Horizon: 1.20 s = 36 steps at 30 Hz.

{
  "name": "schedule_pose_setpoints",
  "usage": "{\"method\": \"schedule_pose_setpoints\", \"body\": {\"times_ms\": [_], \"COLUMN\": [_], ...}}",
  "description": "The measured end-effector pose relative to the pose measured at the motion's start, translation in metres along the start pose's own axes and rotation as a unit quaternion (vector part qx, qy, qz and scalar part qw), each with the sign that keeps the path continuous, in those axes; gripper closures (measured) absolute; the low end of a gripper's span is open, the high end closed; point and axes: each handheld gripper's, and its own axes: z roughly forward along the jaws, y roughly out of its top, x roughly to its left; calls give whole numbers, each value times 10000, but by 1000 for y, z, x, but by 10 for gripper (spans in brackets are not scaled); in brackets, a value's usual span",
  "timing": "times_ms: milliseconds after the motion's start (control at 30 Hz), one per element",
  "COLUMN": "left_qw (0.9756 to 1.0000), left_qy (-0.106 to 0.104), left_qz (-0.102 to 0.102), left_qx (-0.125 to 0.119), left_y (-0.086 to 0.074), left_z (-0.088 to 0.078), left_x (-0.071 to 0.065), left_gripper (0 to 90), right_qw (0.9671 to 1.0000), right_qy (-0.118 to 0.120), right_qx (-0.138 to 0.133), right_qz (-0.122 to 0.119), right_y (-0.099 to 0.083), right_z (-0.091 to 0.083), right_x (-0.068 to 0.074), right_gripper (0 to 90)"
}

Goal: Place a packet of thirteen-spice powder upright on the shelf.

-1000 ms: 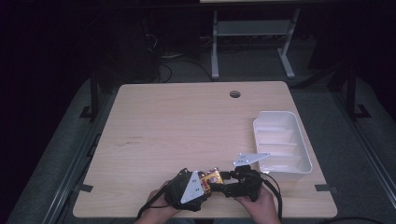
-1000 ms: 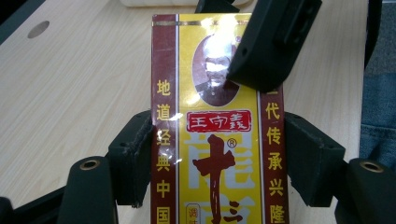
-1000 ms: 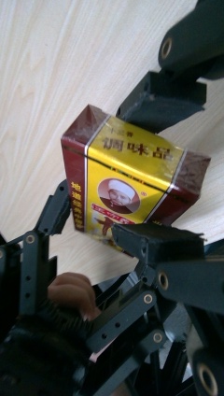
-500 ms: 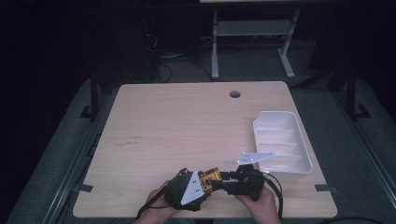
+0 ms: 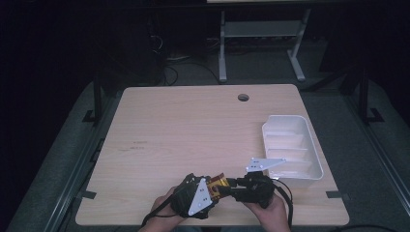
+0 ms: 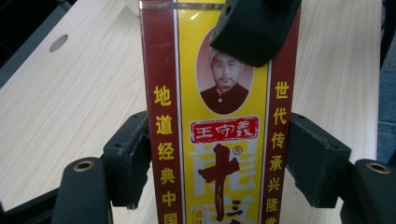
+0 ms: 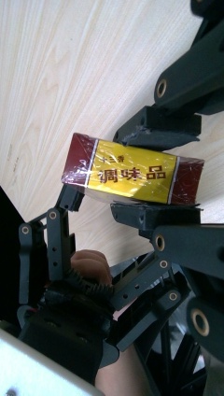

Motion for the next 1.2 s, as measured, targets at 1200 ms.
{"method": "schedule_pose_setpoints", "body": {"times_ms": [1200], "left_qw": [9806], "left_qy": [-1539], "left_qz": [-1064], "left_qx": [-585], "left_y": [-19], "left_z": [-16], "left_x": [34], "left_gripper": [579], "right_qw": [9505], "right_qy": [329], "right_qx": [1220], "right_qz": [-2838], "right_y": [50], "right_z": [-3], "right_x": [29], "right_gripper": [687]}}
